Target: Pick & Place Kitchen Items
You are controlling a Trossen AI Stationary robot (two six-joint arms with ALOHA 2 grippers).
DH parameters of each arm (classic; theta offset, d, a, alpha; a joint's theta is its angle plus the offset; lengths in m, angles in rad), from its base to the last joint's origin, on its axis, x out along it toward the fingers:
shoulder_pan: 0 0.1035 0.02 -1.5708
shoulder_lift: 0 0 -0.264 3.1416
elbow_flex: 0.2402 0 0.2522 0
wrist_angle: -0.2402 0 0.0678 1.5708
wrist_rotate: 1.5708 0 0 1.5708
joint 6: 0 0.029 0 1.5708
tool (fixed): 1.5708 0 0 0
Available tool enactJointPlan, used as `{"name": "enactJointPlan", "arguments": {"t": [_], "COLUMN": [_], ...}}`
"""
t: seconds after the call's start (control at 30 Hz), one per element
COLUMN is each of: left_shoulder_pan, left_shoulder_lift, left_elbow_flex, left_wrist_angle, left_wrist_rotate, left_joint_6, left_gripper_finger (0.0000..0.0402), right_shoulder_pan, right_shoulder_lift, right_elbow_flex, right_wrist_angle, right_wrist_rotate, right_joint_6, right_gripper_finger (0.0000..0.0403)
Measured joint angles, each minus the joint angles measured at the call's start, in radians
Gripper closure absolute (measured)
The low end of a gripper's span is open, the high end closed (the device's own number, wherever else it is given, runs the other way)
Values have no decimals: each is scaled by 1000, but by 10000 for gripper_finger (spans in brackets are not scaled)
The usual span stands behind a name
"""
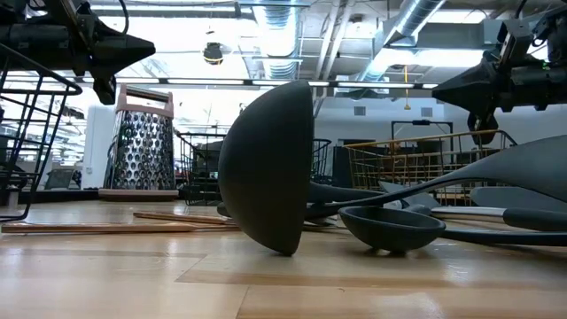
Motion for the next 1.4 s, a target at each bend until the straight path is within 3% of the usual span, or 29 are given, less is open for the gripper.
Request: {"name": "enactJointPlan", "arguments": {"t": [0.33, 0.53, 0.73, 1.07, 1.23, 1.4], "left_shoulder_pan": [0, 0, 0, 0, 0, 0], "left_shoulder_lift": [0, 0, 0, 0, 0, 0], "left_elbow_flex": [0, 0, 0, 0, 0, 0], "left_wrist_angle": [134, 160, 160, 162, 167, 169], "left_wrist_rotate": [8, 8, 8, 8, 7, 1], "left_joint_6": [-43, -71, -66, -66, -66, -66], "left_gripper_finger": [394, 394, 394, 394, 394, 394], "right_shoulder_pan": [-1, 15, 15, 14, -13, -41], "right_shoulder_lift": [0, 0, 0, 0, 3, 13], "right_elbow_flex": [0, 0, 0, 0, 24, 153], "right_wrist_angle": [3, 12, 3, 6, 59, 77], "right_wrist_rotate": [6, -18, -1, 1, 21, 59], "right_joint_6": [2, 394, 461, 481, 299, 160], "right_gripper_finger": [381, 381, 381, 381, 381, 384]}}
